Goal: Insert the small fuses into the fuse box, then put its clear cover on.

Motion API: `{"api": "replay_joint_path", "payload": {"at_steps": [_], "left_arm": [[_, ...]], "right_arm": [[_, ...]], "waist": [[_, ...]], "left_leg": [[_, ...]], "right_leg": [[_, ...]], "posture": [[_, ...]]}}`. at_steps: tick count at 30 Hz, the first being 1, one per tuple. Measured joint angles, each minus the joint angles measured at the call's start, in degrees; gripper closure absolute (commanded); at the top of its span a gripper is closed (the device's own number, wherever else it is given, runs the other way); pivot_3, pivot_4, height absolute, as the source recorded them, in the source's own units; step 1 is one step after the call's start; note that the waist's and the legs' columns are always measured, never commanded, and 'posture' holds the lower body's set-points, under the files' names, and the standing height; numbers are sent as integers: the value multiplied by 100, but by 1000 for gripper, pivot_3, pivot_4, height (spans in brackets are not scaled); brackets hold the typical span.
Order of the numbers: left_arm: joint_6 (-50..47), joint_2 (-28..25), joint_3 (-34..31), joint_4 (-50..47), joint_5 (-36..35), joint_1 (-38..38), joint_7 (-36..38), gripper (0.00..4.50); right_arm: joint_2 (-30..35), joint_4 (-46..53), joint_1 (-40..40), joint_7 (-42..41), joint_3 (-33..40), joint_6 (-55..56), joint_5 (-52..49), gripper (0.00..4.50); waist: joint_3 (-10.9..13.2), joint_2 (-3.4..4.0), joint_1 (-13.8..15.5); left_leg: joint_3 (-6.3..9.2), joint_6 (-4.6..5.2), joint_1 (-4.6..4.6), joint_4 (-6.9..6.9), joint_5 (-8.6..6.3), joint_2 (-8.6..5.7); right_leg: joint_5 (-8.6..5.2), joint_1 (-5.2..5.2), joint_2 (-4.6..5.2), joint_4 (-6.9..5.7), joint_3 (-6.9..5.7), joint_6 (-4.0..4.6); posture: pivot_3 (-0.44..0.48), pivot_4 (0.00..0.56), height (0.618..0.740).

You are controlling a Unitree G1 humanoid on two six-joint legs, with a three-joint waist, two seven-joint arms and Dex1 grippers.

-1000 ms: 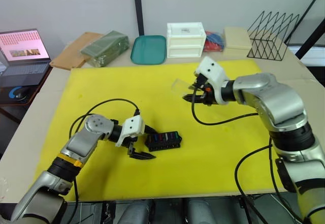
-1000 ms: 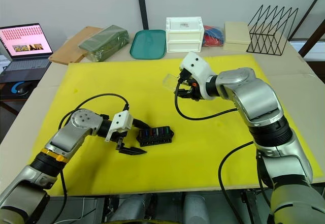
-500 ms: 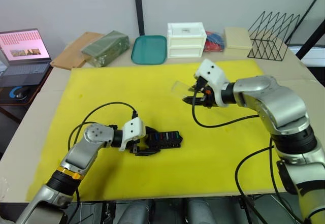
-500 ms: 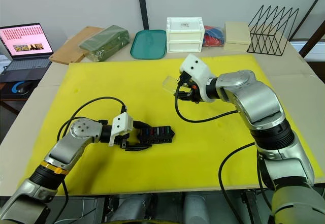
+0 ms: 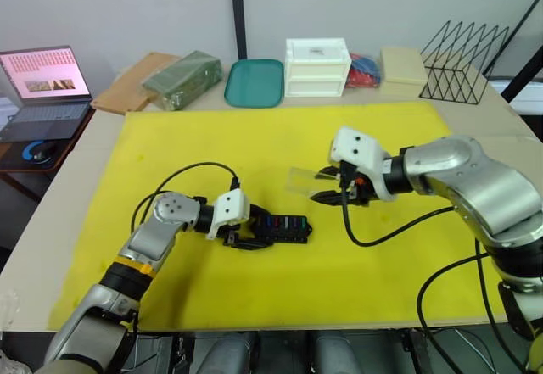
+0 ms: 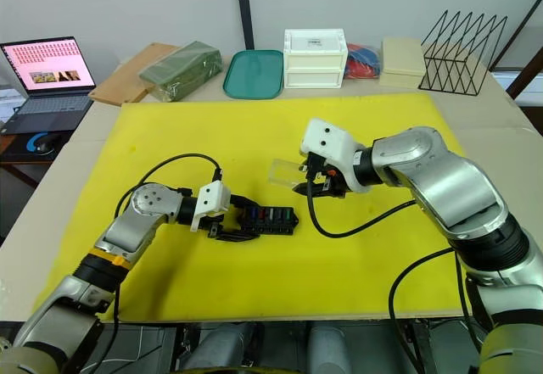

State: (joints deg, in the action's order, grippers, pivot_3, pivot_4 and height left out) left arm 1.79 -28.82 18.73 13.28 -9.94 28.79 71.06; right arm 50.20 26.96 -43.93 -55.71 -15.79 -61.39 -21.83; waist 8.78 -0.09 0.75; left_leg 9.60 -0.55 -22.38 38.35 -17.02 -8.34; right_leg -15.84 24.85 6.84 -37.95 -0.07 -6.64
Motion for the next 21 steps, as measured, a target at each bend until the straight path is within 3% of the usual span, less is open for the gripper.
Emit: {"api": "replay_joint_path", "payload": {"at_steps": [2,7,8,21], "left_arm": [[-9,15,20,62,24,54,32,1720],[-287,-3,26,62,58,140,22,103],[-301,-8,19,61,62,144,-6,16],[-248,-17,5,-56,103,73,-131,16]], "right_arm": [[2,164,4,-41,-84,-74,-95,2615],[47,446,41,-218,-297,-89,-220,2615],[46,443,32,-236,-357,-98,-222,2615],[-468,59,-396,-160,-1248,-203,-36,2615]], "waist": [[0,0,6],[-1,-2,-3],[-1,-1,-7],[-1,-1,-5]], "left_leg": [[1,0,0,1,0,0],[2,0,1,3,0,0],[2,0,1,3,0,0],[3,0,1,2,0,1]], "right_leg": [[0,-2,0,0,0,0],[0,-3,-1,-1,-1,-1],[0,-3,-1,-1,-1,-1],[0,-2,-1,-2,-1,0]], "posture": [[0,150,740],[0,150,740],[0,150,740],[0,150,740]]}}
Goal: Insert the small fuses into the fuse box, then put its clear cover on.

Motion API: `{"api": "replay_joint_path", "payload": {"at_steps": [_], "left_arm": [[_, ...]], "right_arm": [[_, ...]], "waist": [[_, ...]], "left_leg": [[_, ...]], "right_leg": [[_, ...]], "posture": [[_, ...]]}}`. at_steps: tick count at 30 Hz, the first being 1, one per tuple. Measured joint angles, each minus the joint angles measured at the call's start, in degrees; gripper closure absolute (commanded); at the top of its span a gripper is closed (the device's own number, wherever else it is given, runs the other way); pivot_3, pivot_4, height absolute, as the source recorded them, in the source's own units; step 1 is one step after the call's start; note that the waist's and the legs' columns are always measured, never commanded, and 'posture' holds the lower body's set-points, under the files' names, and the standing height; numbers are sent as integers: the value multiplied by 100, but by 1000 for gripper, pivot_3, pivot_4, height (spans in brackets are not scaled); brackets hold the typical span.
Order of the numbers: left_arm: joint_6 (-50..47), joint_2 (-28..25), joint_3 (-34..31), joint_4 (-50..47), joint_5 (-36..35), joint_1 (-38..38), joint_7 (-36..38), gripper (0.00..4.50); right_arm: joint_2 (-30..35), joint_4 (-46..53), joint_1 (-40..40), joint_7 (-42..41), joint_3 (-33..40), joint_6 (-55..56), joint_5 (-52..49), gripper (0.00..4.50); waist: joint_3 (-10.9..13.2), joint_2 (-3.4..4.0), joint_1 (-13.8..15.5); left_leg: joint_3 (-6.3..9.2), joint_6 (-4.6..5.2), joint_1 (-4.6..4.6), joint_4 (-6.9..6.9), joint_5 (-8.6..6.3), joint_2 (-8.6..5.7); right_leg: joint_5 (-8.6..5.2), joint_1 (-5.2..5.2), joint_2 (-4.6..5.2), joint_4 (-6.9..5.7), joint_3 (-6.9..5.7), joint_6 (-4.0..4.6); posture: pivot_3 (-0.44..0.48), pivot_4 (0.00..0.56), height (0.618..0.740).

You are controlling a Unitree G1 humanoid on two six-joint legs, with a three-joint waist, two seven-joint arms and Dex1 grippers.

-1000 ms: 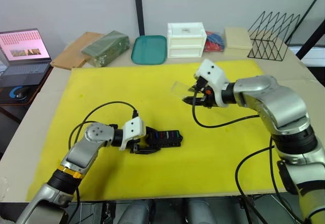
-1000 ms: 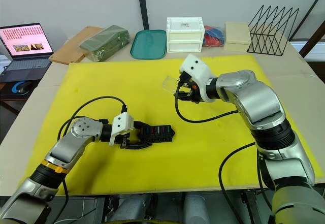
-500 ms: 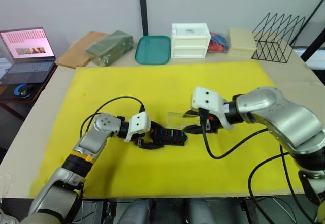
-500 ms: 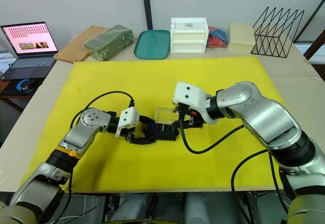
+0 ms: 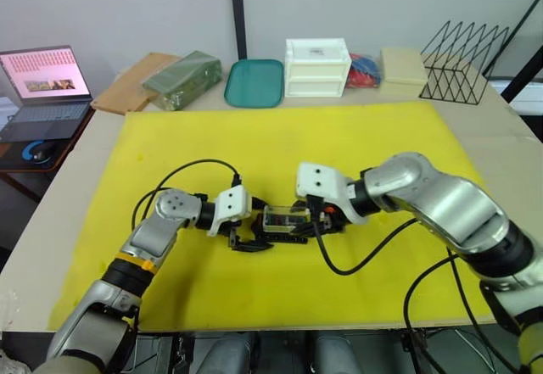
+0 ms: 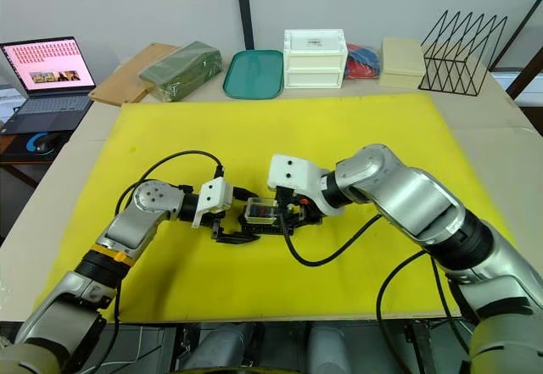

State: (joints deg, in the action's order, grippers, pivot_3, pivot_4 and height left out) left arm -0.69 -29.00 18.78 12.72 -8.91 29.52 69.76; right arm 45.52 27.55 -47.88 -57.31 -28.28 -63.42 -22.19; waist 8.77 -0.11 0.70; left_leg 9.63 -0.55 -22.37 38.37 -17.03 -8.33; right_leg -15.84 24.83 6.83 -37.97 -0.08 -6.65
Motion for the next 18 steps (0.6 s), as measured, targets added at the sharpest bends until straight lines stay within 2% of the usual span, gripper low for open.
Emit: {"api": "replay_joint_path", "payload": {"at_steps": [1,4,7,8,18], "left_arm": [[-2,0,-2,-7,-5,-7,-2,16],[-42,0,-9,-44,-45,-38,20,583],[-69,1,-11,-70,-62,-58,52,1581],[-92,1,-11,-80,-66,-60,54,1740],[-113,1,-12,-110,-72,-71,94,1739]], "right_arm": [[-62,-35,-43,24,-32,-11,7,2615],[-157,-93,-96,76,-77,-55,52,2615],[-162,-139,-157,94,-79,-100,70,2615],[-165,-142,-169,98,-79,-107,72,2615],[-271,-271,-195,124,-257,-115,125,2615]], "waist": [[0,0,2],[0,0,1],[0,0,-2],[0,0,-2],[0,0,-3]], "left_leg": [[0,0,0,0,0,0],[0,0,0,0,0,-1],[0,0,0,0,0,-1],[0,0,0,0,0,-1],[0,0,0,0,0,-1]], "right_leg": [[0,0,0,0,0,0],[0,-1,1,1,0,0],[0,0,0,1,0,0],[0,0,0,1,0,0],[0,0,0,1,0,0]], "posture": [[0,150,740],[0,150,740],[0,150,740],[0,150,740],[0,150,740]]}}
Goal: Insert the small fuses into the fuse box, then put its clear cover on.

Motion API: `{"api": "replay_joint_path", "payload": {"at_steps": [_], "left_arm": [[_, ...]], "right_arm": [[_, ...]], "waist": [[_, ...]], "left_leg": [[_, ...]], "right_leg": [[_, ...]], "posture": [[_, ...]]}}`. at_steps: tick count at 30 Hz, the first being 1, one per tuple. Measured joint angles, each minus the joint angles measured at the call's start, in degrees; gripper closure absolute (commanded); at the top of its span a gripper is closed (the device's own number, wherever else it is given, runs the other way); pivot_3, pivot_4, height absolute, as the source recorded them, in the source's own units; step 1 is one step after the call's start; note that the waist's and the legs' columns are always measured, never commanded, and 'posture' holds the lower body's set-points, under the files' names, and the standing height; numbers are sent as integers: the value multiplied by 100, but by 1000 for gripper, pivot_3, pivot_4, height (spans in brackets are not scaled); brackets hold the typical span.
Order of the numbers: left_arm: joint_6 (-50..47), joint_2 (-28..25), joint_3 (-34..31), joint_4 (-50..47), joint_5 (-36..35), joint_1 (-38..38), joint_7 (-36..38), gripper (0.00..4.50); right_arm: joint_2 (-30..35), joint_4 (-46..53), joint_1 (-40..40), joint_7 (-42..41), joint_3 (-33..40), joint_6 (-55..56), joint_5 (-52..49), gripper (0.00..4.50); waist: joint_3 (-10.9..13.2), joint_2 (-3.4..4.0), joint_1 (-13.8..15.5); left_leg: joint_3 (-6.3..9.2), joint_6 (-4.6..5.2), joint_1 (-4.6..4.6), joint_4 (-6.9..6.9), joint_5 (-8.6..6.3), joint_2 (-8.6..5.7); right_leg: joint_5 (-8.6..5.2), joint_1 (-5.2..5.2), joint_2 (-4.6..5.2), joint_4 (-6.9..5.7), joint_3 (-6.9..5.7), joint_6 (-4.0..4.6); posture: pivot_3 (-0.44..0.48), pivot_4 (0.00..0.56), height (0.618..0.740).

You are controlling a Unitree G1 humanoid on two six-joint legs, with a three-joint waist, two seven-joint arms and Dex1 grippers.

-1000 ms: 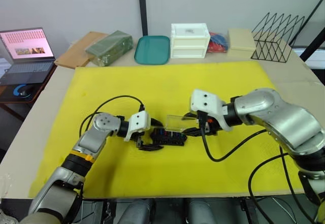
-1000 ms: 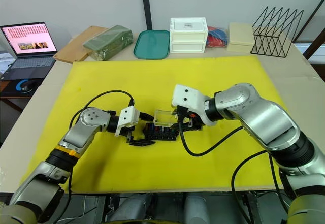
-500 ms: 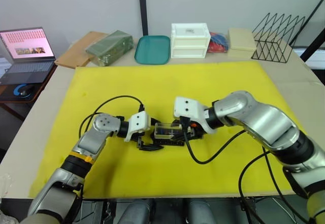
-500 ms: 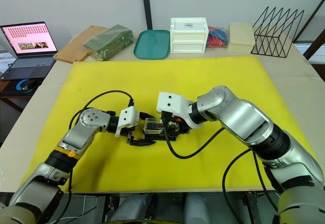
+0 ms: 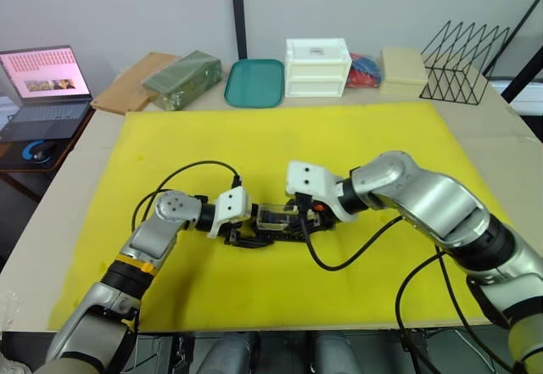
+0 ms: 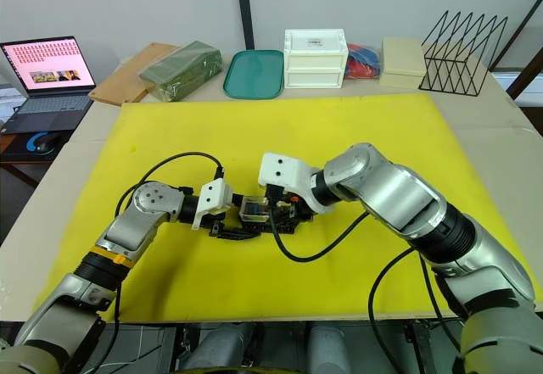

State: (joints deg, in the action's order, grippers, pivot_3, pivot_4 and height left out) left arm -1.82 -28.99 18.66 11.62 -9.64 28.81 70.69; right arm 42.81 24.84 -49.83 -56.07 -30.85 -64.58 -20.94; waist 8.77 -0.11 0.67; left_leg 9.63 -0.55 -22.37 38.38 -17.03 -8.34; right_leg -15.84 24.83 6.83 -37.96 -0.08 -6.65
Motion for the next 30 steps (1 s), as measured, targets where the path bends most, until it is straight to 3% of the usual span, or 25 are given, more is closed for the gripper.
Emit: {"api": "replay_joint_path", "payload": {"at_steps": [26,30], "left_arm": [[1,-5,-34,-101,21,-101,-87,1739],[1,-5,-34,-103,23,-101,-89,1739]], "right_arm": [[-126,-275,-26,-41,-209,131,209,2615],[-126,-317,-21,-40,-232,140,245,1338]], "waist": [[0,0,-6],[0,0,-6]], "left_leg": [[0,0,0,0,0,0],[0,0,0,-1,0,0]], "right_leg": [[0,1,0,0,0,0],[0,1,0,0,0,0]], "posture": [[0,150,740],[0,150,740]]}}
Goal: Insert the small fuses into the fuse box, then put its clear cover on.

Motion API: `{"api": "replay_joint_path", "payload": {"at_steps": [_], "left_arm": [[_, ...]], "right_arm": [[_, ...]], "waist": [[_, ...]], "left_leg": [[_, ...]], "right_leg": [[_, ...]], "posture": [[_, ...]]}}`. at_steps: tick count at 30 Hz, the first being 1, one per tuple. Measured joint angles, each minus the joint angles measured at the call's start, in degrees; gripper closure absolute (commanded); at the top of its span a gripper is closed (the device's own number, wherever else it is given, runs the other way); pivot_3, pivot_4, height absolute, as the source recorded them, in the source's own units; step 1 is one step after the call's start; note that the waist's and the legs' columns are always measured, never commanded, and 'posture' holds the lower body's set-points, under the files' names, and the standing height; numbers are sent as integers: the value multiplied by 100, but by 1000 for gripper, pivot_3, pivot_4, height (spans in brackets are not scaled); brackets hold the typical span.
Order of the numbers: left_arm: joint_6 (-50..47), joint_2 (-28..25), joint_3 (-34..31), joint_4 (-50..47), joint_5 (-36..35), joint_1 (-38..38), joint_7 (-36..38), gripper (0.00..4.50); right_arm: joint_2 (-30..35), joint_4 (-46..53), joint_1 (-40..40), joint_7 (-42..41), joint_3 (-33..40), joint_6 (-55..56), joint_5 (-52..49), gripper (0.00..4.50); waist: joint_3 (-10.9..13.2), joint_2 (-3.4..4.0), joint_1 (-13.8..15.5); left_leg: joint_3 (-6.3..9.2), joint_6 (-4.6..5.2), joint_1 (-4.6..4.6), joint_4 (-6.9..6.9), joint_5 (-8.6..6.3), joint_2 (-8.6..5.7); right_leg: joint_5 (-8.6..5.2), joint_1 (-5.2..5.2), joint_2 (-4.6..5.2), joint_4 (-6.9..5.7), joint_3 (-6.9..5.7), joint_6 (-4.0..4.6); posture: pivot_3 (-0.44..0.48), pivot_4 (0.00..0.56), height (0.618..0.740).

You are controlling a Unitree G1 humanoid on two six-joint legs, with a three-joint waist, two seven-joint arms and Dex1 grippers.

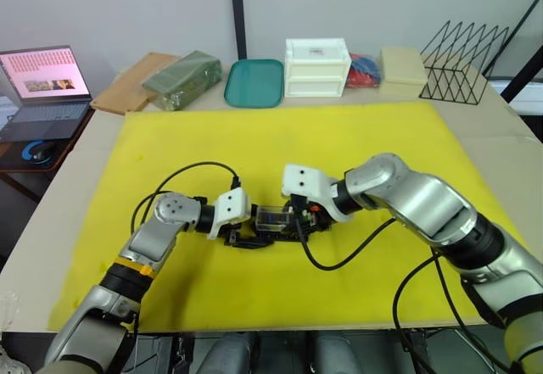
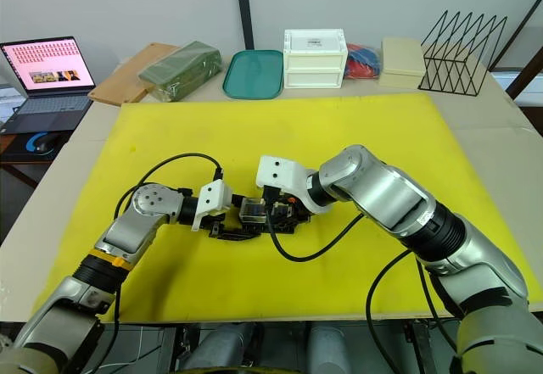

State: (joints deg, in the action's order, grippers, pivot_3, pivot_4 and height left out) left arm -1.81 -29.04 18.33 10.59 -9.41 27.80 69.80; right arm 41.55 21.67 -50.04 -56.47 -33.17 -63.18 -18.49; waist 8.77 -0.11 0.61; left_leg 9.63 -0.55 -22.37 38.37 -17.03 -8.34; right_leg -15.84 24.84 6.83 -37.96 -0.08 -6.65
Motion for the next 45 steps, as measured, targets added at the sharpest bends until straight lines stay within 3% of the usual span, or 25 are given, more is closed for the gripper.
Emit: {"api": "replay_joint_path", "payload": {"at_steps": [2,45], "left_arm": [[0,0,0,0,0,0,1,1739],[71,1,1,-3,22,-18,-16,1739]], "right_arm": [[0,-22,8,0,-4,-1,14,691],[0,132,-4,-101,35,-33,-195,691]], "waist": [[0,0,0],[0,0,2]], "left_leg": [[0,0,0,0,0,0],[0,0,0,-1,0,0]], "right_leg": [[0,0,0,0,0,0],[0,0,0,0,0,0]], "posture": [[0,150,740],[0,150,740]]}}
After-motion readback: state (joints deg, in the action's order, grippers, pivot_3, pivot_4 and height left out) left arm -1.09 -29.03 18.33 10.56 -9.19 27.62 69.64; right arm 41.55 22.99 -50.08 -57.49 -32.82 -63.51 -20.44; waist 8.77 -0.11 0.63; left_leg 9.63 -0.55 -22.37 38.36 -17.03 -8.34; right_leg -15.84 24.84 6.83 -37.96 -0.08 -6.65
